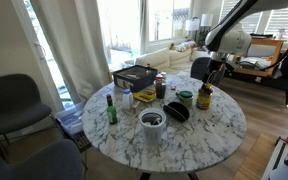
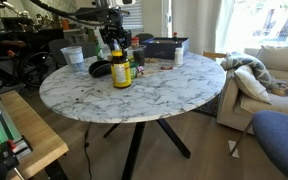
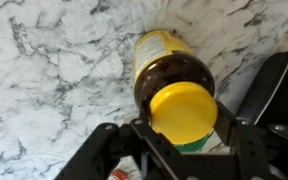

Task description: Move the bottle with a yellow label backwards.

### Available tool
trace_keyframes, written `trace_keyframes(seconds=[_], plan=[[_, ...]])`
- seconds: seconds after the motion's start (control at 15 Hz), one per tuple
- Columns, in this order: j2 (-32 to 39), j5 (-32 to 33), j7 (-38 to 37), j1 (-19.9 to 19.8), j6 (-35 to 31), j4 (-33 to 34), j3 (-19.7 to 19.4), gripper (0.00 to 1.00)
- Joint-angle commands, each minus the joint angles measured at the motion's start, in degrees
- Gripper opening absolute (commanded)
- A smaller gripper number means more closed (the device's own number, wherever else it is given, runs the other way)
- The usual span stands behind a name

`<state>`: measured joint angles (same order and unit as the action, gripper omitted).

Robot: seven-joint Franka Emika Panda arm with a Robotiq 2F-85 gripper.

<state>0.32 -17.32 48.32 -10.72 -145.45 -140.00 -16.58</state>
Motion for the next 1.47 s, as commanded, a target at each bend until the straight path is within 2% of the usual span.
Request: trace_keyframes(seconds=[0.0,0.2,0.47,0.6,0.67,0.8,0.93,1.0,1.07,1.13,1.27,1.4], plan=[[0.2,2.3,-0.7,-1.1,-2.0,0.1,1.3,0.37],[-2.5,4.2,-1.2,-1.4,2.2,0.4,1.2,0.37],[-11.6,6.9,0.6,-2.3,17.0,3.9,-0.1,0.37],[-14.3,4.1,2.5,-2.5,23.4,7.9,-1.9,0.37],[-10.3,5.3,0.3,-1.4,17.7,5.8,-0.8,0.62],[-13.7,5.2,0.9,-1.8,22.3,8.0,-2.1,0.62],[-14.9,5.2,1.0,-1.9,23.0,8.0,-2.4,0.62],[-14.7,5.2,1.0,-1.9,23.0,8.0,-2.4,0.37],[-15.5,3.5,2.0,-1.2,19.6,9.2,-2.2,0.37],[-15.0,4.9,2.0,-1.5,17.3,11.4,-2.1,0.37],[-11.6,4.7,2.0,-1.4,15.0,18.1,-3.1,0.37],[-7.4,0.4,3.7,-0.1,14.8,26.0,-4.2,0.37]])
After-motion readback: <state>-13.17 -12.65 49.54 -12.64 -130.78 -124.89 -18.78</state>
